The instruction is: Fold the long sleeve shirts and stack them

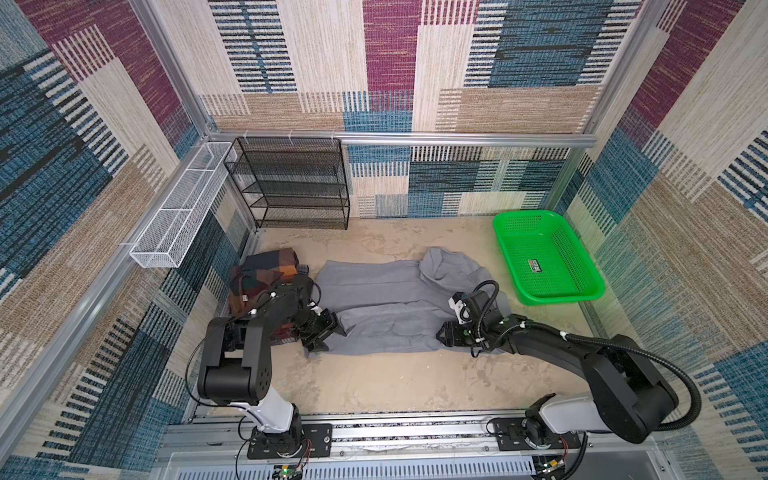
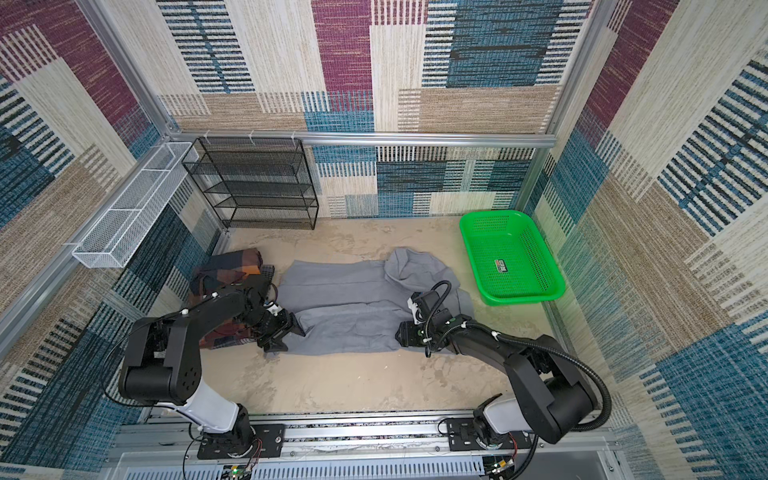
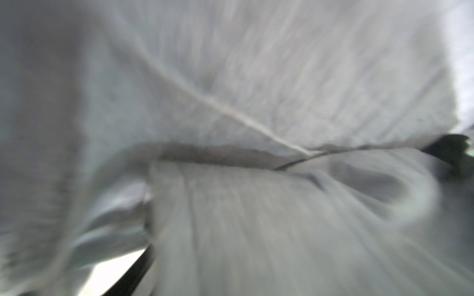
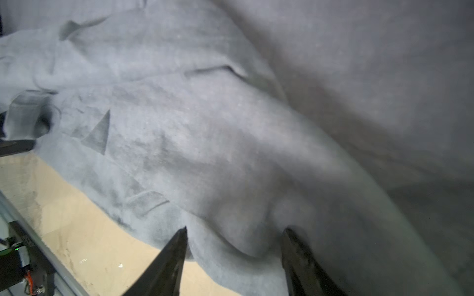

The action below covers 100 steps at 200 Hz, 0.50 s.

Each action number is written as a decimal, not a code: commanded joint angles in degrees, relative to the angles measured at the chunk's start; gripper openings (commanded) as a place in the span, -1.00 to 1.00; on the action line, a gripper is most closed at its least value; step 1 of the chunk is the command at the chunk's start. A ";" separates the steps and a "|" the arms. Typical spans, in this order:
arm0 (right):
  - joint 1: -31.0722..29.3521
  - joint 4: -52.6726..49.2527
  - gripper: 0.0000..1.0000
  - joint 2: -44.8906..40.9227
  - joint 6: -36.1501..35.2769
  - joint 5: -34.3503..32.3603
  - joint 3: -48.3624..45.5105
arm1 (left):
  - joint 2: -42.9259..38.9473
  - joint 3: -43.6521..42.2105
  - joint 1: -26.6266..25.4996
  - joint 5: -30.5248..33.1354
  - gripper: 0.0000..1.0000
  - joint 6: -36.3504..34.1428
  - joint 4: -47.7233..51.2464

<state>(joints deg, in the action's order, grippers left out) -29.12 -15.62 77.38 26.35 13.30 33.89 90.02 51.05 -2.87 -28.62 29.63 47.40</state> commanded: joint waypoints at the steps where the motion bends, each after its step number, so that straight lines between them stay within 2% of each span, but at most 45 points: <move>1: 0.12 -5.40 0.21 -4.59 0.84 -3.90 0.48 | -5.74 -0.63 -0.03 -3.15 0.40 -0.01 2.93; 19: 0.04 -7.94 0.21 -7.52 0.36 -3.58 3.11 | -9.50 2.13 -0.03 -0.74 0.41 -0.27 6.42; 41: -0.35 -9.88 0.21 -8.50 -1.14 -1.23 7.70 | -10.74 3.26 -0.28 -1.53 0.42 -0.41 8.25; 100: -2.71 -10.70 0.21 -7.44 -3.25 2.78 13.51 | -8.16 4.13 -4.25 10.05 0.31 0.78 9.91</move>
<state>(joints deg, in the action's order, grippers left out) -31.09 -25.63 69.54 24.25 14.00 45.84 79.88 54.06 -6.24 -24.88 29.61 56.18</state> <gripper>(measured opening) 0.607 0.653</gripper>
